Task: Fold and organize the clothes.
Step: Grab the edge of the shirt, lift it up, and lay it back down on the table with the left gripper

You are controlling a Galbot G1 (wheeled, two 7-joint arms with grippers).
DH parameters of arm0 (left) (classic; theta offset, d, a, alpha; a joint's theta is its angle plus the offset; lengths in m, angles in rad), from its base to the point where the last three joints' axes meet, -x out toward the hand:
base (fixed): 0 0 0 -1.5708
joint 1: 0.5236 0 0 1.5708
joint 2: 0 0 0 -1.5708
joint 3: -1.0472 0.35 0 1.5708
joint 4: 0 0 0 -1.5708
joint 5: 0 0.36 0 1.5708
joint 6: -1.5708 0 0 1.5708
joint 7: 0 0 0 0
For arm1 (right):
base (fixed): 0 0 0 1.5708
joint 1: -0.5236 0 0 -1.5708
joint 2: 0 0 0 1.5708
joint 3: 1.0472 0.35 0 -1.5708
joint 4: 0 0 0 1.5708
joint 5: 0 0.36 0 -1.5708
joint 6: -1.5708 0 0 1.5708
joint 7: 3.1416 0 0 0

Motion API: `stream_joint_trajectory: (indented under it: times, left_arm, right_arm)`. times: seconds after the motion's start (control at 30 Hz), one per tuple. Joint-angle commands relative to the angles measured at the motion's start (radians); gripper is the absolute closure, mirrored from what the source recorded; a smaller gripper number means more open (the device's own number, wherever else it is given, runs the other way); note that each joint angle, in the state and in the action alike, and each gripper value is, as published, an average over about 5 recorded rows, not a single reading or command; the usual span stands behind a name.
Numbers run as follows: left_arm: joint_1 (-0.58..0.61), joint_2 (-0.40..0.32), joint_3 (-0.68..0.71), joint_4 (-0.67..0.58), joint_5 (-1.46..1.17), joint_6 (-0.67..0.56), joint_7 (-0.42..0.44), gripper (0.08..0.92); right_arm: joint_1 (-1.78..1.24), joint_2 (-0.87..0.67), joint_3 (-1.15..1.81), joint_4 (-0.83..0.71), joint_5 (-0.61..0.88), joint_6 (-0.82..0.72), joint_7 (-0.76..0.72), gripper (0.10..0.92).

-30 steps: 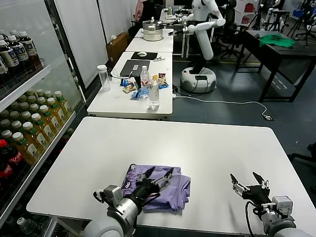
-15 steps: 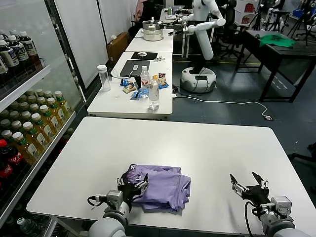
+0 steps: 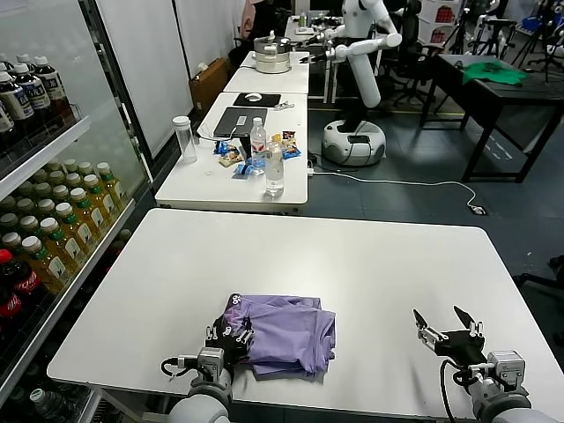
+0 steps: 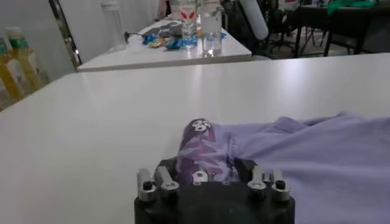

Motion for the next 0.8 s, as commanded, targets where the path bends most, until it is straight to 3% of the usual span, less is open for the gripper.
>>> stream_joint_trajectory:
  times: [0.03, 0.3, 0.5, 0.67, 0.8]
  left_arm:
    - [0.003, -0.01, -0.038, -0.018, -0.373, 0.014, -0.007, 0.449]
    - [0.002, -0.01, -0.149, -0.093, -0.597, -0.034, -0.012, 0.684]
    - [-0.005, 0.036, -0.298, -0.173, -0.787, -0.033, -0.01, 0.841]
    - [-0.019, 0.136, -0.471, -0.208, -0.919, -0.007, -0.008, 0.869]
    - [-0.026, 0.27, -0.629, -0.205, -1.011, 0.021, 0.001, 0.869]
  right_arm:
    - [0.0, -0.003, 0.004, 0.001, 0.003, -0.001, 0.002, 0.203]
    - [-0.003, -0.005, 0.007, 0.006, 0.004, 0.0, 0.003, 0.203]
    - [-0.001, -0.005, 0.009, 0.003, 0.006, 0.001, 0.003, 0.203]
    - [0.008, 0.001, 0.002, -0.006, 0.006, 0.003, 0.003, 0.203]
    - [0.02, 0.003, -0.007, -0.012, 0.009, 0.003, 0.003, 0.203]
